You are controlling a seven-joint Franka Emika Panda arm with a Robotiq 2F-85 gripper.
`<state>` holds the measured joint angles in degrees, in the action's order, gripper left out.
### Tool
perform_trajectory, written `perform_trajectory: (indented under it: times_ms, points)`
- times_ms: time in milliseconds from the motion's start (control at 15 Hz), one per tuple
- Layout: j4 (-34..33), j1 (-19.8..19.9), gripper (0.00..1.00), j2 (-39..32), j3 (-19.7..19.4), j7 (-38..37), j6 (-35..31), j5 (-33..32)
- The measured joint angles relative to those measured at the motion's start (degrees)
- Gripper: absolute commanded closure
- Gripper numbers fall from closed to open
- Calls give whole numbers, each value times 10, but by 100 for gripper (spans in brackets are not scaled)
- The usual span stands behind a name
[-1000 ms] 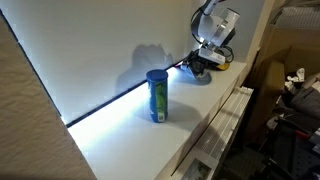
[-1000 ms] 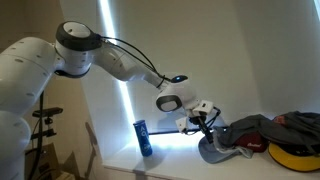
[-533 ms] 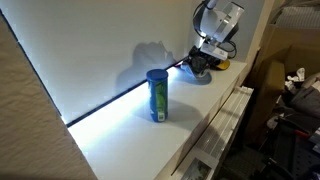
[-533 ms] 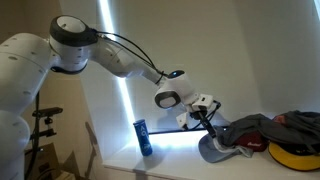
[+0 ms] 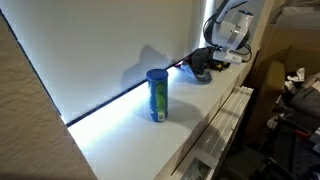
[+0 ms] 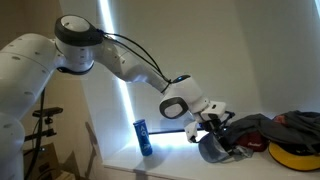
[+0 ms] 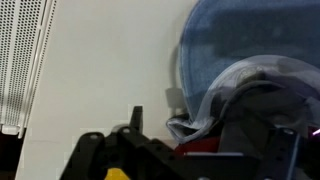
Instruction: Move the grey cap away from the other caps
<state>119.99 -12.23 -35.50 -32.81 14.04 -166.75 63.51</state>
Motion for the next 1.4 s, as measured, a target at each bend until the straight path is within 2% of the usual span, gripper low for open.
perform_trajectory:
  times_ms: [67, 200, 467, 600, 733, 1200, 1400]
  points:
    - [0, 3, 0, 2, 4, 10, 1, 11]
    - [-18, 12, 0, 12, 39, -23, 4, -29]
    - [-102, -20, 0, 22, 117, -25, 4, 11]
    - [-143, -37, 0, 19, 143, -42, 3, 21]
    - [-156, -48, 0, 17, 146, -50, 3, 23]
    - [-157, -40, 0, 10, 144, -51, 1, 22]
    - [-152, -17, 0, -3, 165, -145, -77, -70]
